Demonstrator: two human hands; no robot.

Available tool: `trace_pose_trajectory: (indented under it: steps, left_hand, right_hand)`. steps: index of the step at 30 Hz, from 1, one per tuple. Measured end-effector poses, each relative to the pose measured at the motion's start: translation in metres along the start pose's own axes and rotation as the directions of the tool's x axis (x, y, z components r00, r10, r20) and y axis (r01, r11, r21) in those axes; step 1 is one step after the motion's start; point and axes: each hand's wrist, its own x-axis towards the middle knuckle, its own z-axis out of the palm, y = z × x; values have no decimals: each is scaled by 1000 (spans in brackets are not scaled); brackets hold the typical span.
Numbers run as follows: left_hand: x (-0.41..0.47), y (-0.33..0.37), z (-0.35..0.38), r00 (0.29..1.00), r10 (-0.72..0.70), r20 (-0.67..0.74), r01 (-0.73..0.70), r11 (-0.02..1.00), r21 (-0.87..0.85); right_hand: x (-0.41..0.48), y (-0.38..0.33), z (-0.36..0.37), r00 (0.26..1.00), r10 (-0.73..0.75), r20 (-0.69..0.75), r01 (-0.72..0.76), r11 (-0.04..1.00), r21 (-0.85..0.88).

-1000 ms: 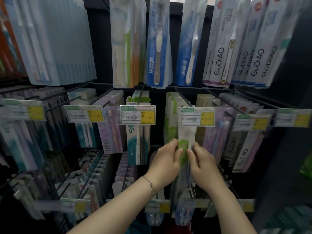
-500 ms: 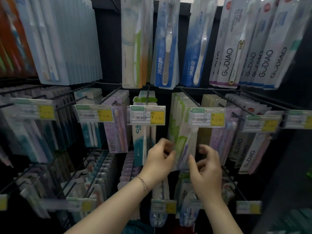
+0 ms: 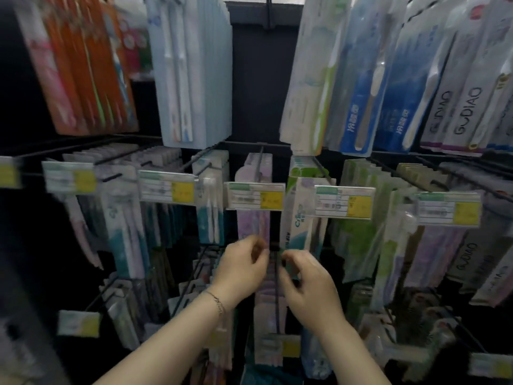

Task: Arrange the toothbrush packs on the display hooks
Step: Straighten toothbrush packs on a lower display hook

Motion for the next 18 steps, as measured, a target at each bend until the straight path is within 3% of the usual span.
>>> trace_pose_trajectory:
  steps: [4,9,13,18]
  left_hand:
    - [13,-24,-24,1000,17,20,-16,1000,-26]
    - [32,-45,-35,997,-77,32,79,995,-54]
    - [43,-56,-31,988,-141,62,147,983,-110]
    - [58,-63,-24,978,-194,83,206,962,-177]
  right_hand:
    - [17,-18,22,987,144,69,-143,990,-18]
    - [30,-30,45,967,247,67,-255,956,144]
    - [35,-33,60,970,242,-15,-230,939,256]
    - [56,-30,72,963,269,-13,-250,912,326]
